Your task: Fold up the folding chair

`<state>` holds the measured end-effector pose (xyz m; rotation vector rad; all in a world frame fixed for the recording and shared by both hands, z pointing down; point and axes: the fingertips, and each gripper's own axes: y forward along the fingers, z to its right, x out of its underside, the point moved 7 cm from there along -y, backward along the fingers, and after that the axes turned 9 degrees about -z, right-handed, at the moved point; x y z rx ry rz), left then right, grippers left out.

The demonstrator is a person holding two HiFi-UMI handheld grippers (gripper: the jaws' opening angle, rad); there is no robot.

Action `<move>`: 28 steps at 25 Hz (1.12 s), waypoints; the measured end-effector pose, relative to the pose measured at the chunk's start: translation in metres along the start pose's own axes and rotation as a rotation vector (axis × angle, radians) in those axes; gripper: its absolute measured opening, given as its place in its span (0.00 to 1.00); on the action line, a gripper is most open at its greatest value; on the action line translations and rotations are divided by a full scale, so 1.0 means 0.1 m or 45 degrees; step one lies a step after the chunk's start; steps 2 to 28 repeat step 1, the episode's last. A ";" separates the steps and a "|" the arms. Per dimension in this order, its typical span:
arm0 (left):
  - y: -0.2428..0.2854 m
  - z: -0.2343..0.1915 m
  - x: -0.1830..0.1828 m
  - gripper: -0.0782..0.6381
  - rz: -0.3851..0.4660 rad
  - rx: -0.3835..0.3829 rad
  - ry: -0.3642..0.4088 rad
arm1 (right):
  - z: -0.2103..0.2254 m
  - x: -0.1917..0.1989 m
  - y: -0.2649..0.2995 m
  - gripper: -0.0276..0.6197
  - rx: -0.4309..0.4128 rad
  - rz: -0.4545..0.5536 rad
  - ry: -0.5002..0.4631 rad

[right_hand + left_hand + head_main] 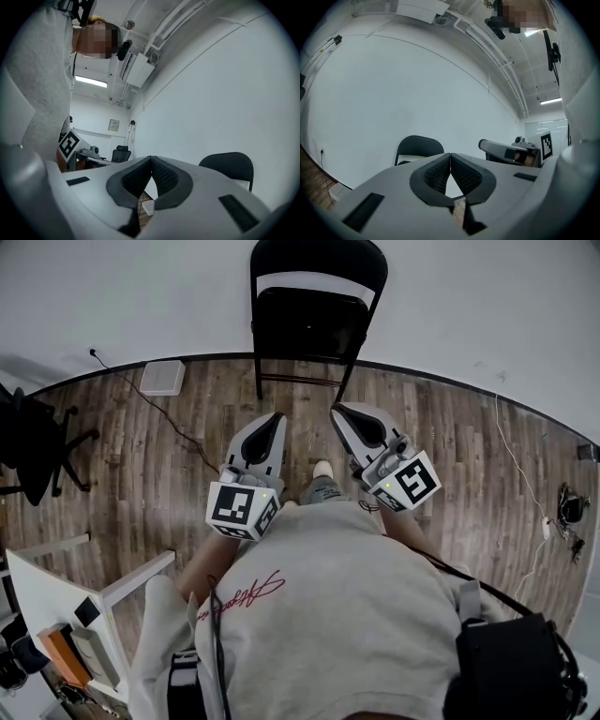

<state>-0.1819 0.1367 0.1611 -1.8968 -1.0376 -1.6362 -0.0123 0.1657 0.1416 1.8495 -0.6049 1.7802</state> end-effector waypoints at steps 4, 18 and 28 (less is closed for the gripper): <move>-0.03 0.02 0.01 0.13 0.005 0.005 -0.002 | -0.03 -0.02 0.01 0.07 -0.003 0.015 0.002; -0.03 0.02 0.01 0.13 0.005 0.005 -0.002 | -0.03 -0.02 0.01 0.07 -0.003 0.015 0.002; -0.03 0.02 0.01 0.13 0.005 0.005 -0.002 | -0.03 -0.02 0.01 0.07 -0.003 0.015 0.002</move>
